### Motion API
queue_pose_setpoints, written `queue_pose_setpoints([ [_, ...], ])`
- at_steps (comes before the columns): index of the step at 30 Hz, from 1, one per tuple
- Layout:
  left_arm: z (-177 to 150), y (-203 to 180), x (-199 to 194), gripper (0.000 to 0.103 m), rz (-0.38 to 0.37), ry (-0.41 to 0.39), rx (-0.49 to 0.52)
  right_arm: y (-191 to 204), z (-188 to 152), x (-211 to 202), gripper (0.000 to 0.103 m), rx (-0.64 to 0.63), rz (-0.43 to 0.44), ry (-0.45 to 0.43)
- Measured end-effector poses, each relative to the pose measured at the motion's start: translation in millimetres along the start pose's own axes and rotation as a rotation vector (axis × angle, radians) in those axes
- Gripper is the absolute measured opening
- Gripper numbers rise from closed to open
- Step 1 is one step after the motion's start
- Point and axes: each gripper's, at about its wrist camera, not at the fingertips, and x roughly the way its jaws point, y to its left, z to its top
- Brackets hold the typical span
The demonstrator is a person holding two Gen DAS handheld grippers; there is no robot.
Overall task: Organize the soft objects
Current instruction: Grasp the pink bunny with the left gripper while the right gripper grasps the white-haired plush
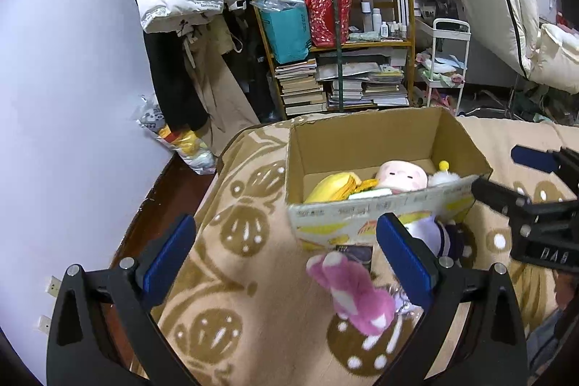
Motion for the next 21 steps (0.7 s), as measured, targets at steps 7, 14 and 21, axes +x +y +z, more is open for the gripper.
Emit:
queue_pose_setpoints([
  [7, -13, 4, -15, 0.099, -0.005, 0.007, -0.027, 0, -8, -12, 0.095, 0.03, -0.001, -0.009],
  [14, -30, 0, -17, 0.099, -0.033, 0.042, -0.043, 4, -18, -16, 0.096, 0.047, -0.002, 0.013],
  [21, -35, -8, -7, 0.099, -0.03, 0.062, -0.013, 8, -23, -9, 0.097, 0.045, 0.003, 0.041],
])
